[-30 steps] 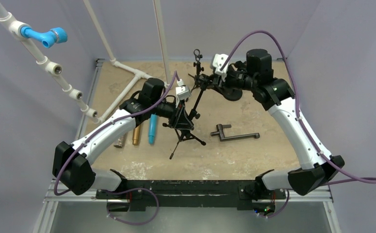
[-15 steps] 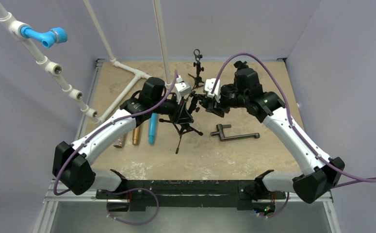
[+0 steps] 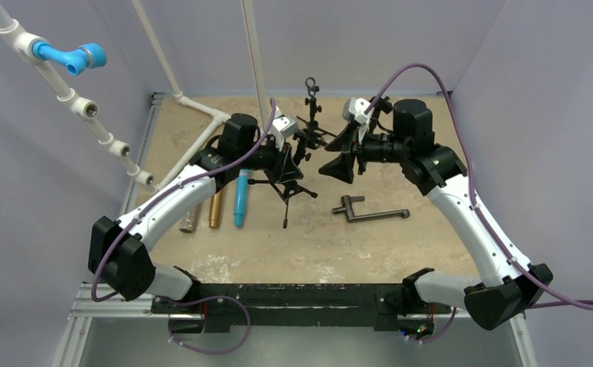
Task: Remove the microphone from the stand
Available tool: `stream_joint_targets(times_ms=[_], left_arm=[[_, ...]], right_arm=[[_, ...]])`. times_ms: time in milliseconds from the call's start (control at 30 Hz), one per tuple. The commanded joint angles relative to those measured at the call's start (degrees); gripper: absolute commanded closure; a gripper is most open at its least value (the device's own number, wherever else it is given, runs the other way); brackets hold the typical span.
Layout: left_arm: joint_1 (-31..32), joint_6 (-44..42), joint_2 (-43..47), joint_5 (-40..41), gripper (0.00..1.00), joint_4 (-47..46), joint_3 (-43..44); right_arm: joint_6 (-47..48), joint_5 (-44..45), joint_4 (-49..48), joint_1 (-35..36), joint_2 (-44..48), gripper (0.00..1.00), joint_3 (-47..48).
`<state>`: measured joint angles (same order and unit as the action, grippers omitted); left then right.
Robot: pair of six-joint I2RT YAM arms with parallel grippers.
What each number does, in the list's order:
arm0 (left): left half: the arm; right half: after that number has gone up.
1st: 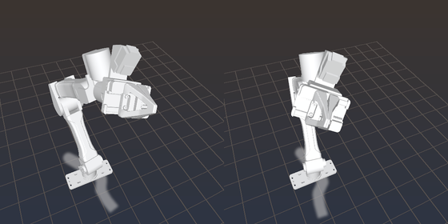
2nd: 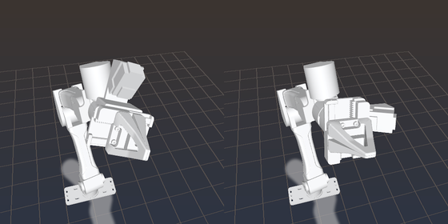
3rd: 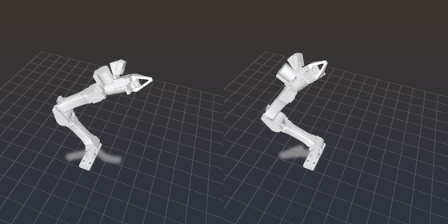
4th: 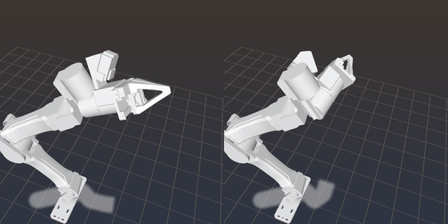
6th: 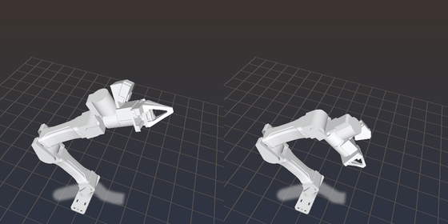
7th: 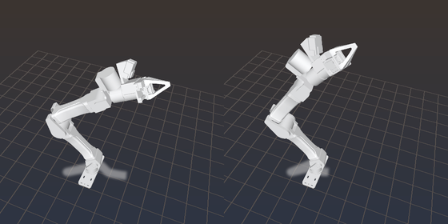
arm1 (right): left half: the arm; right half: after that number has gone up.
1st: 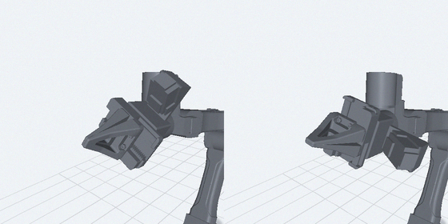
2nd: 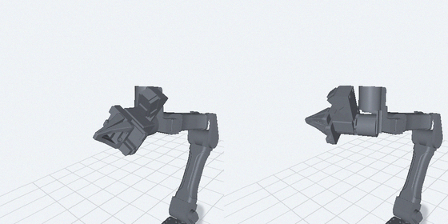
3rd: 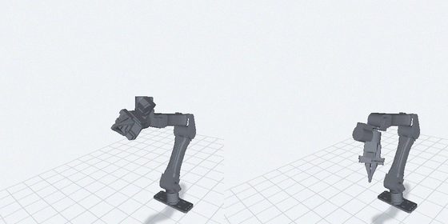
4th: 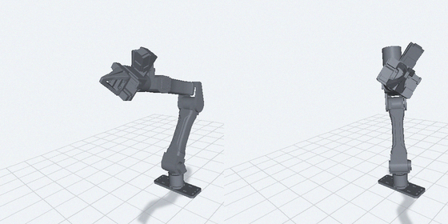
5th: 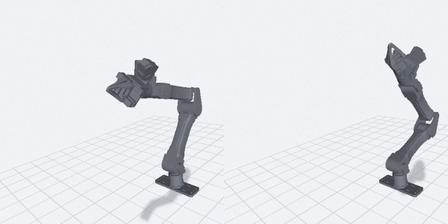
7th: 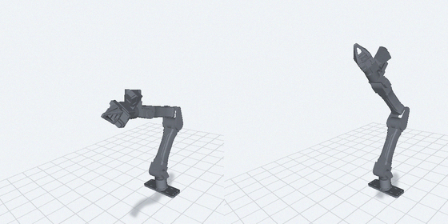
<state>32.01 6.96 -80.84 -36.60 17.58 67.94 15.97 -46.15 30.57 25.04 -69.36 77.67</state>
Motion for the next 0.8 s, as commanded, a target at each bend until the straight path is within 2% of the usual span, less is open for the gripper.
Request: stream_joint_targets(times_ms=[0,267,400,767], left_arm=[[-0.17,1.34,0.94,-2.01,1.0,-4.75,3.13],[-0.11,3.37,1.28,-8.31,1.0,-6.72,2.45],[-0.05,4.67,1.96,-11.76,1.0,-8.31,1.4],[0.38,4.38,2.17,-12.53,1.0,-8.43,0.88]], right_arm=[[-9.26,-7.48,-7.04,-0.33,0.28,0.38,-2.34],[-20.51,-7.11,-19.47,-1.57,-0.77,0.39,-10.55],[-22.46,-5.32,-21.65,-2.01,-2.09,0.38,-10.91],[-31.33,-6.44,-28.93,-2.1,-5.83,0.34,-10.34]])
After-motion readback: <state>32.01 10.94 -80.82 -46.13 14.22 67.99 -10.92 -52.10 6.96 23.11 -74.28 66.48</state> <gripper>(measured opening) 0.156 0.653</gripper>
